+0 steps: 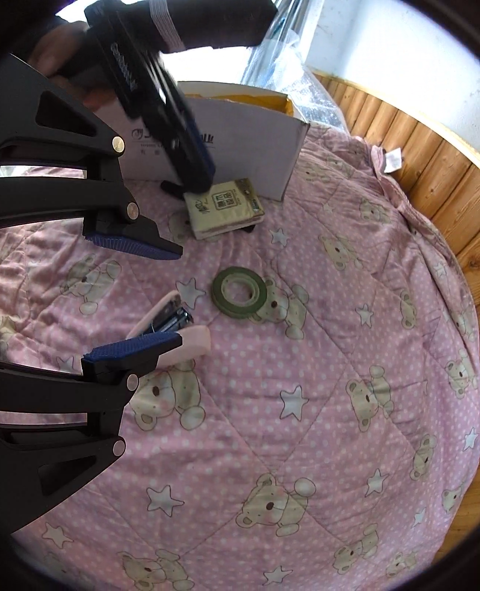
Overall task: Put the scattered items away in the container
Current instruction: 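Lower left tool toward green tape roll while right tool approaches pink stapler, then grasp the beige tissue pack with left tool while right tool grasps the green tape roll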
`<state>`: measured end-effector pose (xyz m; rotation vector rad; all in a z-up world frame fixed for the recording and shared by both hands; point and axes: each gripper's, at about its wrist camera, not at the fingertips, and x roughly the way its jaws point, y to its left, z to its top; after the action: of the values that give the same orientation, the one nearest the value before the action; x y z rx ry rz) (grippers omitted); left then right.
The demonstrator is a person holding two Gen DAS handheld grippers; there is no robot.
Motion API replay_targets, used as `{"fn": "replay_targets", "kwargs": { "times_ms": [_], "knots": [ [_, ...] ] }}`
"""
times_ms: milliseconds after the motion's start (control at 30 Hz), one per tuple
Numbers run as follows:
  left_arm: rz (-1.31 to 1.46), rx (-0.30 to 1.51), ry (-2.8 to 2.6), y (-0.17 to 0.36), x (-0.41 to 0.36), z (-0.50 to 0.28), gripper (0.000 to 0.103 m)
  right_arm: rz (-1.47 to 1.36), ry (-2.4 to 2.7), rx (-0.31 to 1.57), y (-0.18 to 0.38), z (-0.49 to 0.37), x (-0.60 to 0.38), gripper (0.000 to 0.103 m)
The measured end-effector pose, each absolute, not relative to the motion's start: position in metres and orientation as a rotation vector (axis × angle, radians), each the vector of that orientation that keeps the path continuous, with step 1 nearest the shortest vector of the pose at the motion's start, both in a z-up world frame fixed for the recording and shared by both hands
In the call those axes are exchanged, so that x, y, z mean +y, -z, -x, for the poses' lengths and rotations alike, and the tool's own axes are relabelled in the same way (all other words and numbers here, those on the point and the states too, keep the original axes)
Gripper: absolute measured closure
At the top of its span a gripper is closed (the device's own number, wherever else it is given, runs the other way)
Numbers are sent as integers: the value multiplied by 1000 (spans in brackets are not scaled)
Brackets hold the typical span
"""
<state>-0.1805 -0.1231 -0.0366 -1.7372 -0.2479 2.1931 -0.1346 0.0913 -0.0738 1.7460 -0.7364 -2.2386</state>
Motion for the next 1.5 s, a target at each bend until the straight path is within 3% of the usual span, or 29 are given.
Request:
{"fn": "replay_targets", "kwargs": {
  "times_ms": [133, 433, 633, 767, 833, 967, 1000, 1033, 1367, 1500],
  "knots": [
    [1818, -367, -2257, 43, -151, 183, 45, -1759, 2231, -731, 79, 139, 89, 59],
    [1988, -375, -2228, 88, -148, 190, 45, -1746, 2275, -660, 80, 165, 77, 59],
    [1858, -428, -2185, 72, -142, 179, 46, -1782, 2295, -617, 92, 183, 79, 59],
    [1941, -601, -2177, 89, -166, 183, 46, -1808, 2279, -550, 102, 192, 73, 59],
    [1942, -582, -2202, 94, -166, 186, 45, -1825, 2280, -483, 107, 196, 66, 67],
    [1897, -573, -2236, 95, -155, 193, 45, -1865, 2278, -382, 120, 202, 56, 72],
    [1892, -564, -2248, 96, -153, 194, 45, -1854, 2294, -368, 120, 201, 55, 77],
    [1887, -553, -2260, 96, -151, 196, 45, -1844, 2308, -357, 119, 201, 55, 88],
    [1917, -504, -2294, 87, -144, 197, 45, -1819, 2338, -460, 107, 187, 79, 89],
    [1936, -390, -2276, 90, -124, 196, 45, -1833, 2324, -492, 110, 184, 81, 89]
  ]
}}
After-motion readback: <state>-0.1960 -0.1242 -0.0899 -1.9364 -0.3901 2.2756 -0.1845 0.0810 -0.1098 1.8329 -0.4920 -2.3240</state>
